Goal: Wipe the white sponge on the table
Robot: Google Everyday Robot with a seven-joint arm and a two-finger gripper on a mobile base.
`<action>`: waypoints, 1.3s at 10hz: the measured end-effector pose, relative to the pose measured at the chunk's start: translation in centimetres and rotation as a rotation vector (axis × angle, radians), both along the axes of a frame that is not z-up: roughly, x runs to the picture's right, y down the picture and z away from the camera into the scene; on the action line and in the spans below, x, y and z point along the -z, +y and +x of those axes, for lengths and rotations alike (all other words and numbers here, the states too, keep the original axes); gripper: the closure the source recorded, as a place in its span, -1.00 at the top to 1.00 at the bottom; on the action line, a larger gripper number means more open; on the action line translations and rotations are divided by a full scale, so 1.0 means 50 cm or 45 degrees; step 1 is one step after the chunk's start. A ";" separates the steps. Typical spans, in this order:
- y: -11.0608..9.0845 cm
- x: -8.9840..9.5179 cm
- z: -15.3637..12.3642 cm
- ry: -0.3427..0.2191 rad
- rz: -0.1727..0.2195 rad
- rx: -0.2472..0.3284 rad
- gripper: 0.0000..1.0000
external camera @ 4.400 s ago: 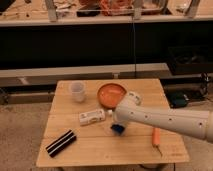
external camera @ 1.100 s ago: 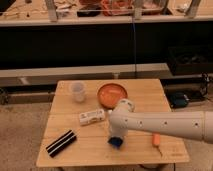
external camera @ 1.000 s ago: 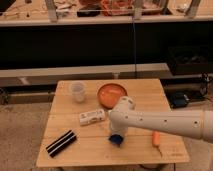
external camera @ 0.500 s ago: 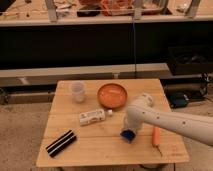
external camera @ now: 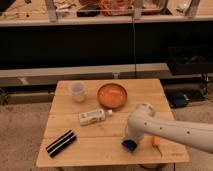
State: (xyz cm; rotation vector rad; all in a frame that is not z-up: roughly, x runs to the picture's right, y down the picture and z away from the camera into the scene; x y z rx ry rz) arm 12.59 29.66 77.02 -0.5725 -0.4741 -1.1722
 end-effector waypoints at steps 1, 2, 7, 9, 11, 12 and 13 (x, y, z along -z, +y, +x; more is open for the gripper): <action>0.023 0.012 -0.030 -0.026 -0.007 0.030 -0.91; 0.037 0.013 -0.043 -0.047 -0.007 0.054 -0.91; 0.008 0.001 -0.153 -0.094 0.025 0.171 -0.91; -0.029 -0.025 -0.162 -0.074 0.018 0.193 -0.91; -0.070 -0.057 -0.148 -0.079 0.015 0.172 -0.91; -0.093 -0.062 -0.134 -0.104 0.037 0.157 -0.91; -0.111 -0.062 -0.118 -0.121 0.061 0.144 -0.91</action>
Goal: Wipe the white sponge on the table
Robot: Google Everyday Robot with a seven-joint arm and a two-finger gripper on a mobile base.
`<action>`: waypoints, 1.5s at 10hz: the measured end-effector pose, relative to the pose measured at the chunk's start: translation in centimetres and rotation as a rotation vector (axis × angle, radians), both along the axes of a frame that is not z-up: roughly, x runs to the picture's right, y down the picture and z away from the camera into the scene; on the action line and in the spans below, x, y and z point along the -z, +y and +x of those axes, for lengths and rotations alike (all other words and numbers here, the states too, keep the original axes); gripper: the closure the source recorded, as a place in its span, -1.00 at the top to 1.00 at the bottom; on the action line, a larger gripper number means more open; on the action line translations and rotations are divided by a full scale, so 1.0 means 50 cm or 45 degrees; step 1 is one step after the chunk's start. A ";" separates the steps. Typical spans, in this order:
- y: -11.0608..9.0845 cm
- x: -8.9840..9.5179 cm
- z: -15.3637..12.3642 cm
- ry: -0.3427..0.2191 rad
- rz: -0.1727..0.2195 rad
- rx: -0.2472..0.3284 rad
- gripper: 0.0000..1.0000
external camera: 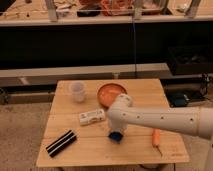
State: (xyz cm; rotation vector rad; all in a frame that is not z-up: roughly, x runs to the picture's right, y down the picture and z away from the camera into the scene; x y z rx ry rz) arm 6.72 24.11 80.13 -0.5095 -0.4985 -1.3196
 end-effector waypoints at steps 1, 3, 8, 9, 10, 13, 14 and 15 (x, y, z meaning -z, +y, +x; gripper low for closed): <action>-0.011 0.001 0.029 -0.004 0.018 -0.021 -0.91; -0.015 0.002 0.081 0.019 0.025 -0.072 -0.91; 0.057 0.042 0.142 0.087 -0.003 -0.164 -0.91; 0.079 0.053 0.134 0.092 -0.010 -0.150 -0.91; 0.097 0.059 0.124 0.096 -0.018 -0.139 -0.91; 0.134 0.062 0.066 0.091 -0.033 -0.079 -0.91; 0.141 0.065 0.032 0.078 -0.035 -0.039 -0.91; 0.134 0.068 0.010 0.070 -0.020 -0.007 -0.91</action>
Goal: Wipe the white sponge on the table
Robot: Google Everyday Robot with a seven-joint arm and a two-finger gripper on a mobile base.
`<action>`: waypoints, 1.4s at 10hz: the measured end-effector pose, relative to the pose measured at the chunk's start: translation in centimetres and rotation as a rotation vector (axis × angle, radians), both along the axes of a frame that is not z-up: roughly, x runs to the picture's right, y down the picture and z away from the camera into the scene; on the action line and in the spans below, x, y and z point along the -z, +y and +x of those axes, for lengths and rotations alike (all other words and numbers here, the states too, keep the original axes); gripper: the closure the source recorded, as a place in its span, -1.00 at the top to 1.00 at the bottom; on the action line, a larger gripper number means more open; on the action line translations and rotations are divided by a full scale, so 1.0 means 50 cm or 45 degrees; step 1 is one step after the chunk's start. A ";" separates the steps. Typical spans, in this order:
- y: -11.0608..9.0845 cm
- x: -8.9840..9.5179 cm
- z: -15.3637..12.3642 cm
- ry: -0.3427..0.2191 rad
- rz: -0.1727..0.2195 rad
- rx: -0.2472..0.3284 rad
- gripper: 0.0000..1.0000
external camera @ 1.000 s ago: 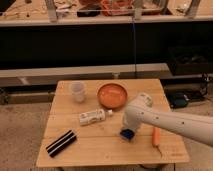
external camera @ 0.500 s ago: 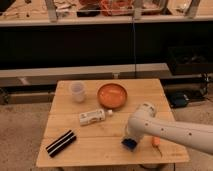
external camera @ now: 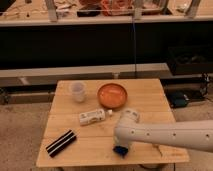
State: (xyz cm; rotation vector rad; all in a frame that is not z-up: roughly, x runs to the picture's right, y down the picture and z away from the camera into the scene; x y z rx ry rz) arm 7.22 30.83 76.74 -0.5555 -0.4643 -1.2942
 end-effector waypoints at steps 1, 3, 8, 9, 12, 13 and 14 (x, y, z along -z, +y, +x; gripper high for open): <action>-0.006 0.001 -0.014 -0.001 0.004 0.019 -0.91; -0.041 -0.017 -0.042 -0.027 0.023 0.043 -0.91; -0.132 -0.085 -0.018 -0.101 0.083 0.007 -0.91; -0.138 -0.091 0.001 -0.094 0.084 -0.016 -0.91; -0.138 -0.110 0.067 -0.098 0.058 -0.127 -0.91; -0.135 -0.112 0.078 -0.101 0.049 -0.159 -0.91; -0.132 -0.111 0.083 -0.097 0.043 -0.170 -0.91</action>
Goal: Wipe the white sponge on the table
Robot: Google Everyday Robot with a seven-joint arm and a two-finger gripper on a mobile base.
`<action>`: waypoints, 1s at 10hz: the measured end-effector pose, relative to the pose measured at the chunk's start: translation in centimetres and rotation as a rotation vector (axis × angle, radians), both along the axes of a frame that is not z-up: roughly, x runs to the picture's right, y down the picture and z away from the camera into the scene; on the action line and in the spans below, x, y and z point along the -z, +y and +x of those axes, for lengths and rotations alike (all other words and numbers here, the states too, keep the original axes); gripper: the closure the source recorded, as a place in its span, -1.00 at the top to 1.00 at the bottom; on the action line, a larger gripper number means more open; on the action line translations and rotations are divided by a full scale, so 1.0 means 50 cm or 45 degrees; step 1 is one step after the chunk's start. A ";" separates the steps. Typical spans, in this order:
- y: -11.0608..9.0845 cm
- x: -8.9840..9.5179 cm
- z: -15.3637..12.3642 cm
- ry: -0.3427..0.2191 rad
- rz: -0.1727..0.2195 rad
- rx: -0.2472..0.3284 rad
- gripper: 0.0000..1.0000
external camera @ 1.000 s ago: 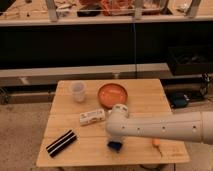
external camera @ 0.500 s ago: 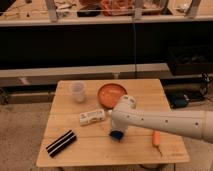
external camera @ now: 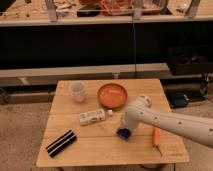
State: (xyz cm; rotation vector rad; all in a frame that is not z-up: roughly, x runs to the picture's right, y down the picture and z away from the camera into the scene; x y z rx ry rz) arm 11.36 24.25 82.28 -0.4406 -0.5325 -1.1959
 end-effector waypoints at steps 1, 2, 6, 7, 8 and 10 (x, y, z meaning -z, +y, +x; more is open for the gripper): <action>0.007 0.003 0.004 0.010 -0.009 -0.007 -0.91; 0.020 0.012 0.011 0.043 -0.020 -0.007 -0.91; 0.092 0.063 0.018 0.142 -0.071 0.076 -0.91; 0.109 0.075 0.014 0.142 -0.076 0.094 -0.91; 0.129 0.090 0.008 0.145 -0.084 0.121 -0.91; 0.143 0.100 -0.047 0.122 -0.078 0.185 -0.91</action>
